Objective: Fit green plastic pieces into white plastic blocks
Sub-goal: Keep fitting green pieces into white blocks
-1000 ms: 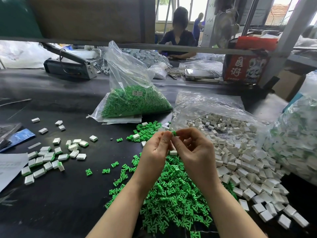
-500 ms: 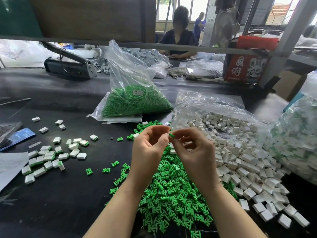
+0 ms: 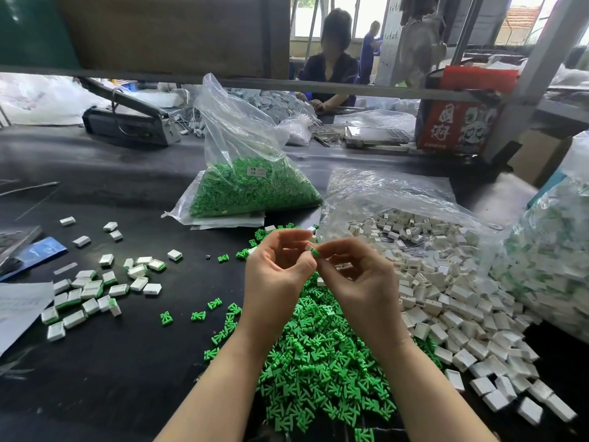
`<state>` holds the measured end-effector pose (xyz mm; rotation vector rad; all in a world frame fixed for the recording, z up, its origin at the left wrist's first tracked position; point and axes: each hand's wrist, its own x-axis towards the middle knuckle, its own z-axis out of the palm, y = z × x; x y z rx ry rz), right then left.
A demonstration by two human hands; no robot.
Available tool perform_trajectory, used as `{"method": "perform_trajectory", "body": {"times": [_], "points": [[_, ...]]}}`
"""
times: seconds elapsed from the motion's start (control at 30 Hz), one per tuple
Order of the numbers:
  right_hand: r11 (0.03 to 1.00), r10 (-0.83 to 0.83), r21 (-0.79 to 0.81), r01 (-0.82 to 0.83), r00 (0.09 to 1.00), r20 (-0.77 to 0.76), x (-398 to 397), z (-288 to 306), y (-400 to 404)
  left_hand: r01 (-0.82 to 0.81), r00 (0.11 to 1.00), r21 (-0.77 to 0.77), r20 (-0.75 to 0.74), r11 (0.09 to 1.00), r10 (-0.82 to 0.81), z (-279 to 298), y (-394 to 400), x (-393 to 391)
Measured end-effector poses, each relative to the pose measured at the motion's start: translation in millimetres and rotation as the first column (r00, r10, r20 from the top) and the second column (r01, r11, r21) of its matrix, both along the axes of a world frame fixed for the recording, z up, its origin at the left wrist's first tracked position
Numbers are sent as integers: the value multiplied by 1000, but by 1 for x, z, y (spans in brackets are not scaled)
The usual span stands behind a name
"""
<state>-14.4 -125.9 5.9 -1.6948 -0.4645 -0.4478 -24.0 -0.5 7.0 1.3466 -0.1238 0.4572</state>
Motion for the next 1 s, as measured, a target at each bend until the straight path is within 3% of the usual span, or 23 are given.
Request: {"method": "perform_trajectory", "body": {"times": [0.2, 1.0], "points": [[932, 257, 303, -199, 952, -164, 3, 3, -4, -51, 998, 74, 48, 996, 48, 3, 1, -3], [918, 341, 295, -266, 908, -243, 4, 1, -5, -86, 993, 98, 84, 991, 78, 4, 0, -5]]}}
